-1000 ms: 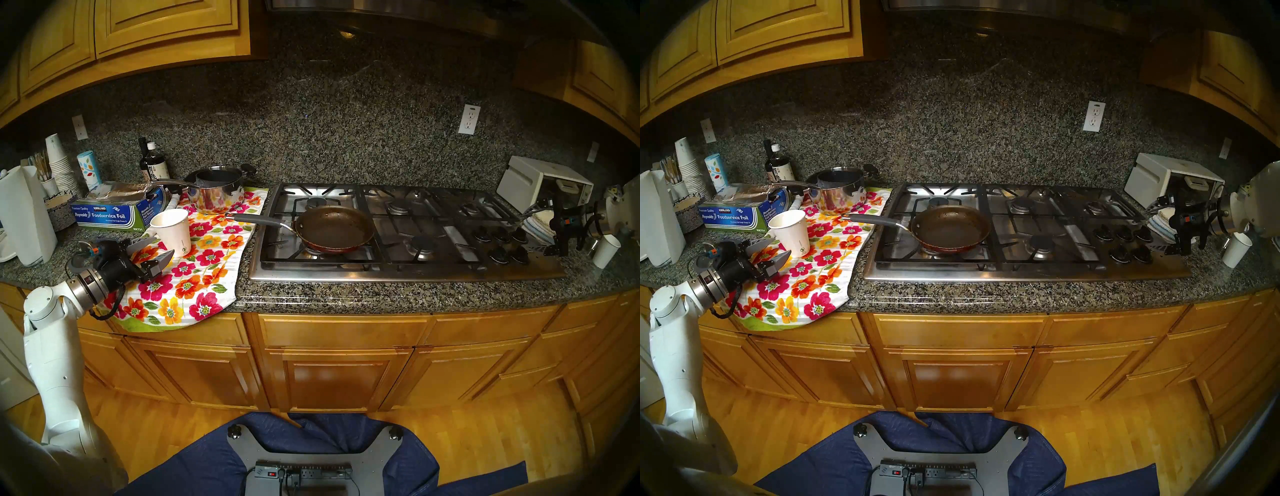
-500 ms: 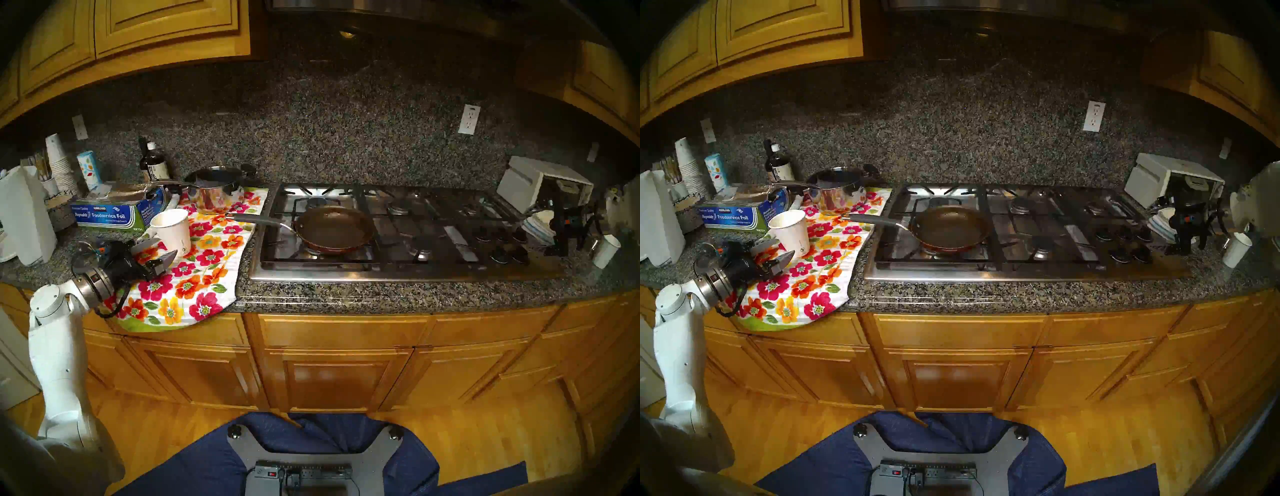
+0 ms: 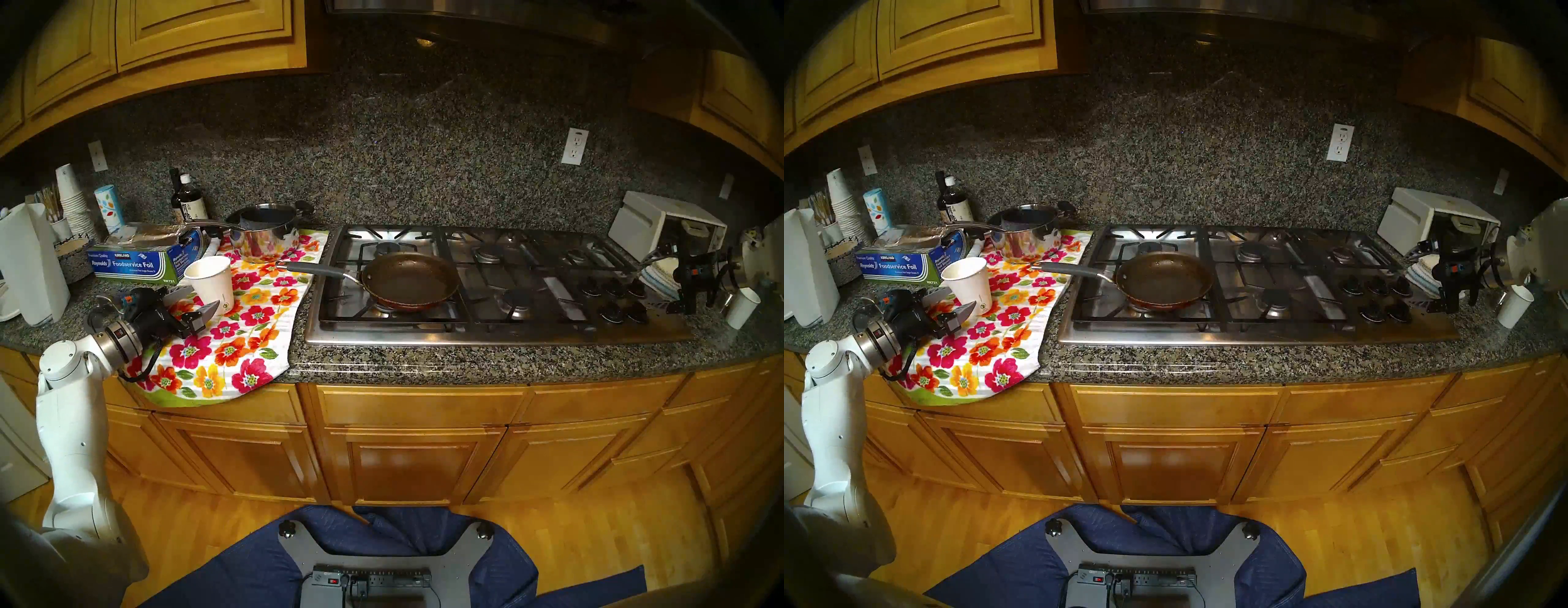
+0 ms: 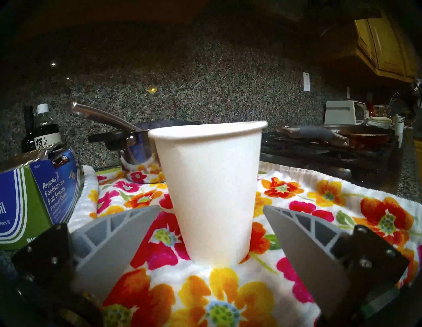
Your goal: Pick up the water cup, pour water into the pot, turn on the stove
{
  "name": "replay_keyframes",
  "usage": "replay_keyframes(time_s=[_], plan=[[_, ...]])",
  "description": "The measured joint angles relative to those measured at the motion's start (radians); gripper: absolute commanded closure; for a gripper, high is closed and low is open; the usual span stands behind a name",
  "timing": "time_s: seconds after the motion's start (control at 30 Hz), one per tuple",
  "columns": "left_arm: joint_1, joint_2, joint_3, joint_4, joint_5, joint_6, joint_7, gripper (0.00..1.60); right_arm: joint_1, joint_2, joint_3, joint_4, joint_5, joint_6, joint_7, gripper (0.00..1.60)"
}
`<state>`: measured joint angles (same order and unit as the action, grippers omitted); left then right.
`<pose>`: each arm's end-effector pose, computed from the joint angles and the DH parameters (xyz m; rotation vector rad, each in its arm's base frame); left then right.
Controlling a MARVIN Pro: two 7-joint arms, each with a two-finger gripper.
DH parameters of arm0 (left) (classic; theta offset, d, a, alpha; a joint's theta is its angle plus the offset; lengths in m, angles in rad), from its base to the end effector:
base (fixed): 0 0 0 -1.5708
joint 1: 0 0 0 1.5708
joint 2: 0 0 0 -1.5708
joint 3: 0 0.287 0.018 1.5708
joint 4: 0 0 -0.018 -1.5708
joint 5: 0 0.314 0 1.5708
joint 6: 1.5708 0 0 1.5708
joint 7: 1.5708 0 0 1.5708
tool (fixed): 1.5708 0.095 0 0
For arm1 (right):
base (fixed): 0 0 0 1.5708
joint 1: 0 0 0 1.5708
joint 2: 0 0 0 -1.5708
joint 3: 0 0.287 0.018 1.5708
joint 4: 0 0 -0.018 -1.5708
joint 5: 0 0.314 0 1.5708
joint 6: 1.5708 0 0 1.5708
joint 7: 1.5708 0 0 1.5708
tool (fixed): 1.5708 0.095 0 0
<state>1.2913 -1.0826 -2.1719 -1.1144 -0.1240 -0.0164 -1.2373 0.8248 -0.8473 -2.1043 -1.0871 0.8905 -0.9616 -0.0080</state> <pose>0.4001 0.3061 -0.2400 2.0064 -0.6409 1.9337 0.4105 -0.3827 -0.0560 1.6149 1.9716 0.9696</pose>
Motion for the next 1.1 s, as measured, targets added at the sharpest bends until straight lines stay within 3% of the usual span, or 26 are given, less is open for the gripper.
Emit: replay_keyframes(time_s=[1.1], plan=[[-0.084,0.007,0.051,0.075,0.0,-0.007,-0.009,0.0,0.0,0.0,0.0,0.0,0.0,0.0,0.001,0.0]])
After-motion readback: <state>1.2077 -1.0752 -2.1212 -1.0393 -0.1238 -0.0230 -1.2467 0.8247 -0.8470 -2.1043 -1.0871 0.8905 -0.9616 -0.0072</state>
